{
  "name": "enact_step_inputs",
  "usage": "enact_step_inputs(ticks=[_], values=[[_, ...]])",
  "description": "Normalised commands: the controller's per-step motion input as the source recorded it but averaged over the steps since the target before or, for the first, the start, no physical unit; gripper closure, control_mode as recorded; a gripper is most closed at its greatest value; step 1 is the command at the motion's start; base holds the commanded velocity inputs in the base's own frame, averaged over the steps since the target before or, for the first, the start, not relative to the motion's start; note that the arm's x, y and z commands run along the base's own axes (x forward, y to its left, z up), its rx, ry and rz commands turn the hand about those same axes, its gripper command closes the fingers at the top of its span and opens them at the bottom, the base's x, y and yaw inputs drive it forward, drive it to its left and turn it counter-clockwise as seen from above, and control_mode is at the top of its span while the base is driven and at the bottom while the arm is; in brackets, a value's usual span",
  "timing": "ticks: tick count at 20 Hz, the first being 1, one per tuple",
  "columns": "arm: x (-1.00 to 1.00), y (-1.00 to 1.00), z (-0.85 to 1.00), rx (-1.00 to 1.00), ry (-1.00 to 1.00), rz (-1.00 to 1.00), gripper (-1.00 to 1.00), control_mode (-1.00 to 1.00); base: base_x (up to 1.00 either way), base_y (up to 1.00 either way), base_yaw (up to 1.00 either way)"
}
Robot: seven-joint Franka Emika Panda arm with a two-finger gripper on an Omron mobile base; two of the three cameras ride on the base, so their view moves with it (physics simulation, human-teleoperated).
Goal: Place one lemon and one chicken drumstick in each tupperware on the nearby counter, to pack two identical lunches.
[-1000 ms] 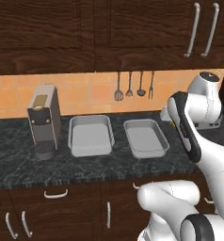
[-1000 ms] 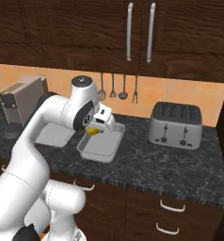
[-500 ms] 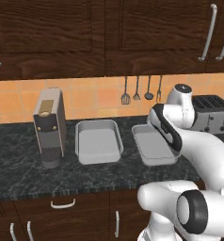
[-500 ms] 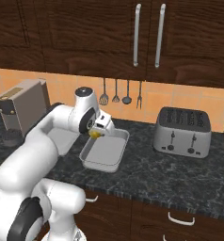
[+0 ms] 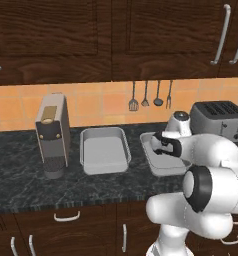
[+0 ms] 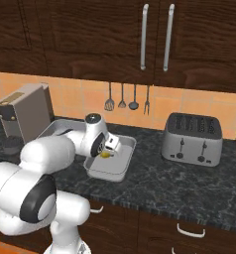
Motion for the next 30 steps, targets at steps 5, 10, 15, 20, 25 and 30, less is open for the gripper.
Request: enact_step_inputs(ticks=[5, 10, 15, 20, 25, 30], values=[[0.01, 0.0, 0.18, 0.0, 0.01, -0.02, -1.0, -1.0, 0.0, 0.0, 0.0], [-0.07, 0.1, 0.64, 0.0, 0.03, -0.03, -1.0, -1.0, 0.0, 0.0, 0.0], [-0.63, 0.06, 0.7, 0.0, 0.02, 0.0, -1.0, -1.0, 0.0, 0.0, 0.0], [-1.0, 0.0, 0.13, 0.0, -0.1, 0.01, -1.0, -1.0, 0.0, 0.0, 0.0], [-0.2, -0.04, 0.0, 0.0, -0.04, 0.0, -1.0, 1.0, -0.8, -0.61, 0.0], [0.0, 0.0, 0.0, 0.0, 0.0, 0.0, -1.0, 1.0, -1.0, -0.97, 0.0]])
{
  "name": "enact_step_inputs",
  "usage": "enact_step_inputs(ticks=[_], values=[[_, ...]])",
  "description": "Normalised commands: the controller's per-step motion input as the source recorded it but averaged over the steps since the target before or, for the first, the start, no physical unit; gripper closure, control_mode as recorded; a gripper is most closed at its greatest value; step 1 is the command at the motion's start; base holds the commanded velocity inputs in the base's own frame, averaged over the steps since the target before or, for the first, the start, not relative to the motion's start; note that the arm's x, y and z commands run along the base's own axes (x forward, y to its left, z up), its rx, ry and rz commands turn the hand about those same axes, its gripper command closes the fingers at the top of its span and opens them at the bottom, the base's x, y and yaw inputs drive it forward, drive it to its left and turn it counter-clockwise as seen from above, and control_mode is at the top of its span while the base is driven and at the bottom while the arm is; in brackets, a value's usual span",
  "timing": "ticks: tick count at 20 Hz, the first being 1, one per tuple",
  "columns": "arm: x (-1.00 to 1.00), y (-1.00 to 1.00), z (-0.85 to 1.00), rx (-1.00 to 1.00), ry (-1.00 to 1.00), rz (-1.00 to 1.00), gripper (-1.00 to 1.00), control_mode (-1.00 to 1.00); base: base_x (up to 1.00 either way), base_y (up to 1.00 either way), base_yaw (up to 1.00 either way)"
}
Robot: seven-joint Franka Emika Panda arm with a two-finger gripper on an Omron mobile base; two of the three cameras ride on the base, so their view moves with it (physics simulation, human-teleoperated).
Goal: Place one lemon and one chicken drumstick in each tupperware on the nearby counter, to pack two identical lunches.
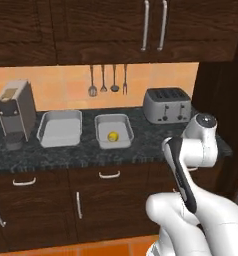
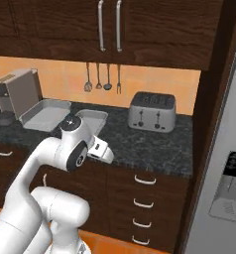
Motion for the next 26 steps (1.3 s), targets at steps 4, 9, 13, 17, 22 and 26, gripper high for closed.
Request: enact_step_inputs(ticks=[4, 9, 13, 17, 22, 26], values=[[0.0, 0.0, 0.0, 0.0, 0.0, 0.0, -1.0, 1.0, -1.0, -1.0, -0.01], [0.0, 0.0, 0.0, 0.0, 0.0, 0.0, -1.0, 1.0, -0.55, -1.0, -0.08], [0.0, 0.0, 0.0, 0.0, 0.0, 0.0, -1.0, 1.0, 0.09, -1.0, -0.07], [0.0, 0.0, 0.0, 0.0, 0.0, 0.0, -1.0, 1.0, 0.49, -1.0, 0.0], [0.0, 0.0, 0.0, 0.0, 0.0, 0.0, -1.0, 1.0, 0.44, -1.0, 0.0], [0.0, 0.0, 0.0, 0.0, 0.0, 0.0, -1.0, 1.0, 0.13, -1.0, 0.0]])
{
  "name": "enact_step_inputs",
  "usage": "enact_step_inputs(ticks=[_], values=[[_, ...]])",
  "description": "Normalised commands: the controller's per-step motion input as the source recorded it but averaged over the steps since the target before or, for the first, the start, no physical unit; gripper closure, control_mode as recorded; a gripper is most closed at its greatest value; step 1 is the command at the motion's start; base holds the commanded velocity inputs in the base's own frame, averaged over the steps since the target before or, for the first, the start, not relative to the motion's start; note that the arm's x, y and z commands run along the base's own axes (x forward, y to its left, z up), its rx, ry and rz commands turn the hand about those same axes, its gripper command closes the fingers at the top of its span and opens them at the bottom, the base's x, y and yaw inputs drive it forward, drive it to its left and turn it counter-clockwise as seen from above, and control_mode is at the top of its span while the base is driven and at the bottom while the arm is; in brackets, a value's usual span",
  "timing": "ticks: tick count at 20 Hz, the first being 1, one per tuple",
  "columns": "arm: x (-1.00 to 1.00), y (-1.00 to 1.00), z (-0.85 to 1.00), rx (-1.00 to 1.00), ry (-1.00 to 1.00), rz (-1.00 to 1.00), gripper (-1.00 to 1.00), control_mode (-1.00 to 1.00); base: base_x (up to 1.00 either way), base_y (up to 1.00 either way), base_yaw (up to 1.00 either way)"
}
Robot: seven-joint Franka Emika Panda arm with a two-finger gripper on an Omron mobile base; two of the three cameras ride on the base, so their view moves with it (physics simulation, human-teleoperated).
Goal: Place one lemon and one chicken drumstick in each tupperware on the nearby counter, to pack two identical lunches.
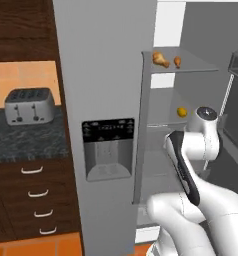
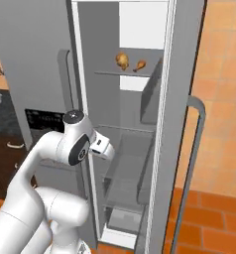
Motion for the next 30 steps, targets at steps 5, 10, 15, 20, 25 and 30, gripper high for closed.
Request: enact_step_inputs(ticks=[5, 10, 15, 20, 25, 30], values=[[0.0, 0.0, 0.0, 0.0, 0.0, 0.0, -1.0, 1.0, 0.65, -0.33, 0.02], [0.32, -0.1, 0.04, 0.01, 0.02, 0.0, -1.0, -1.0, 0.47, 0.0, 0.0], [0.61, -0.8, 0.42, 0.0, 0.09, -0.05, -1.0, -1.0, 0.0, 0.0, 0.0], [0.89, -0.34, 0.86, 0.0, 0.15, -0.04, -1.0, -1.0, 0.0, 0.0, 0.0], [0.7, -0.35, -0.19, 0.0, 0.07, 0.05, -1.0, -1.0, 0.0, 0.0, 0.0], [0.4, -0.49, -0.77, -0.01, -0.02, 0.05, -1.0, -1.0, 0.0, 0.0, 0.0]])
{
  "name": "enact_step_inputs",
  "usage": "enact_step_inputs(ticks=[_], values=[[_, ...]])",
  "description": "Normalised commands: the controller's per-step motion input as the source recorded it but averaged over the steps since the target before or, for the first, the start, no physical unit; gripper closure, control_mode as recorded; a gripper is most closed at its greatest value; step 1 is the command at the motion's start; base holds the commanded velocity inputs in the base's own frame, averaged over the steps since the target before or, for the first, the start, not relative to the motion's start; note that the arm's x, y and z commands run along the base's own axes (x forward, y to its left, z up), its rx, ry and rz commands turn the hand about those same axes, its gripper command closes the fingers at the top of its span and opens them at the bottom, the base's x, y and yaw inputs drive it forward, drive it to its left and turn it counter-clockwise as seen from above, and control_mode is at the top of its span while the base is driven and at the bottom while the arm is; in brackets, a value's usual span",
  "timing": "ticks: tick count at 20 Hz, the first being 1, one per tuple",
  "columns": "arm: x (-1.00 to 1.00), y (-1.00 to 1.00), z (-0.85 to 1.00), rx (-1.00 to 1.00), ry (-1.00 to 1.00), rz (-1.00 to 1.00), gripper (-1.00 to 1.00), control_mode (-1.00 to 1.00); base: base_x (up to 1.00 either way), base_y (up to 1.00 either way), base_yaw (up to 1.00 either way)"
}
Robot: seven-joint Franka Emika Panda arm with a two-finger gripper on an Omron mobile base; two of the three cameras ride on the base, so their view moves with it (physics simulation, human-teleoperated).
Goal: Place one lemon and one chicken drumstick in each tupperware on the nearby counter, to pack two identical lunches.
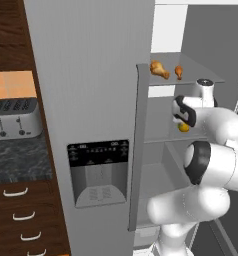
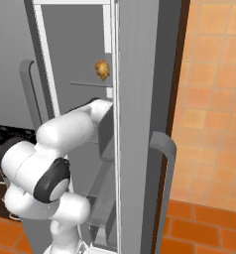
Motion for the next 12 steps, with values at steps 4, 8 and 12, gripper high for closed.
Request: enact_step_inputs(ticks=[4, 8, 12], values=[[0.5, -0.19, -0.55, 0.0, -0.17, 0.04, -1.0, -1.0, 0.0, 0.0, 0.0], [0.47, 0.0, -0.37, 0.0, -0.15, 0.0, -1.0, -1.0, 0.0, 0.0, 0.0], [0.33, 0.01, -0.31, 0.0, -0.01, 0.0, -1.0, -1.0, 0.0, 0.0, 0.0]])
